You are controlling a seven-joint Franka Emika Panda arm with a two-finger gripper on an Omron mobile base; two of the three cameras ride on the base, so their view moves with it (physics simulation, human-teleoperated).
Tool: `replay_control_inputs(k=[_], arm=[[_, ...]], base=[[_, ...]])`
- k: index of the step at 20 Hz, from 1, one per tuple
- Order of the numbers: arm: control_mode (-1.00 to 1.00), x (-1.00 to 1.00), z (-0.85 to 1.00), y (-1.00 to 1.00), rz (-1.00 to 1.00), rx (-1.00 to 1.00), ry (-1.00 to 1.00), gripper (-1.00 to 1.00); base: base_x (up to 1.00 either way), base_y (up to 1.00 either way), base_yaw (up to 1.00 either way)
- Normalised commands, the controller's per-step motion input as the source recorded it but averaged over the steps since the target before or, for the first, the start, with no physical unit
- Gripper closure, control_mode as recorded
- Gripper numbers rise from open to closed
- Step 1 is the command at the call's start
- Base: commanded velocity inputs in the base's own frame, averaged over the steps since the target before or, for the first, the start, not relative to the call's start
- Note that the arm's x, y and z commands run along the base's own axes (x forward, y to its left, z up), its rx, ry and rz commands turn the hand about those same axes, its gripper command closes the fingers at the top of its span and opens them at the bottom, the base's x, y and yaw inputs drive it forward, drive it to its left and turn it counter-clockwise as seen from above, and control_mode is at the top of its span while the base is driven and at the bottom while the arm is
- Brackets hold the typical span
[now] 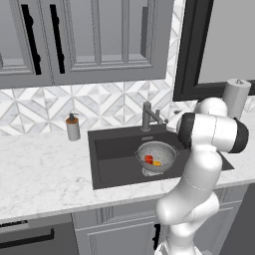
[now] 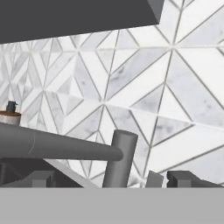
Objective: Put the colander in the sink, put the tangerine, apple in the colander, and turn on the sink faucet and pour water over the colander.
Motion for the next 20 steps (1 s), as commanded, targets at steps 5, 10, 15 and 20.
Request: replay_control_inputs(k=[5,10,15,20], arm=[[-1.00,0.27,-0.11,0.05,0.00,0.00,-0.03,-1.00],[-1.00,0.26,-0.12,0.05,0.00,0.00,-0.08,-1.00],[-1.00,0.28,-0.06,0.03,0.00,0.00,-0.05,-1.00],[-1.00,0.29,0.00,0.00,0.00,0.00,0.00,-1.00]], base=[[0.00,0.00,0.00],[0.00,0.00,0.00],[0.00,0.00,0.00],[0.00,0.00,0.00]])
